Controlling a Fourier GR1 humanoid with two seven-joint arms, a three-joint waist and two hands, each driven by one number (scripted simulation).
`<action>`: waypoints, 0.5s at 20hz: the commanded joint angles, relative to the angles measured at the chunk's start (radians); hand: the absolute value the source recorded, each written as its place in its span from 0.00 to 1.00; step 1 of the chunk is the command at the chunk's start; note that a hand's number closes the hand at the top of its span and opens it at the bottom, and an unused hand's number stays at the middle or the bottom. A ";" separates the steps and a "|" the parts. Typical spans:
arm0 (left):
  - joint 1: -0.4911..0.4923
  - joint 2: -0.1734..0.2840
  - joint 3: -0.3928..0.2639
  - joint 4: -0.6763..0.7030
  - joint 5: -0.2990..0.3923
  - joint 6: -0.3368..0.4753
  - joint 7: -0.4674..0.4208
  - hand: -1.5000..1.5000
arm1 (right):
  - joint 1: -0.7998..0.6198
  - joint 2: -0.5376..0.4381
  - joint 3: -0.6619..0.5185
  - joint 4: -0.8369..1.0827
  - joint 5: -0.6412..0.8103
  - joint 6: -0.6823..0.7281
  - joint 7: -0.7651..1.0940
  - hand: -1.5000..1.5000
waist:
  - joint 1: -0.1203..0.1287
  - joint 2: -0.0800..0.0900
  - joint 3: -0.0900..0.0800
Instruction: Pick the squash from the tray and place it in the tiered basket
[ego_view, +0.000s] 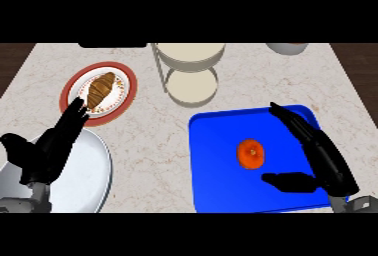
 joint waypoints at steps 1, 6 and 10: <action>0.009 0.011 0.003 -0.017 0.010 -0.006 0.034 0.50 | -0.017 -0.175 0.075 -0.083 0.141 0.146 0.187 0.00 | -0.001 -0.004 -0.004; 0.000 0.004 -0.005 -0.011 0.001 -0.012 0.033 0.50 | -0.088 -0.206 0.203 -0.206 0.154 0.412 0.460 0.00 | 0.018 0.004 -0.002; -0.013 -0.026 0.012 0.028 -0.008 -0.025 -0.010 0.50 | -0.127 -0.114 0.223 -0.351 0.144 0.524 0.698 0.00 | 0.010 0.008 0.002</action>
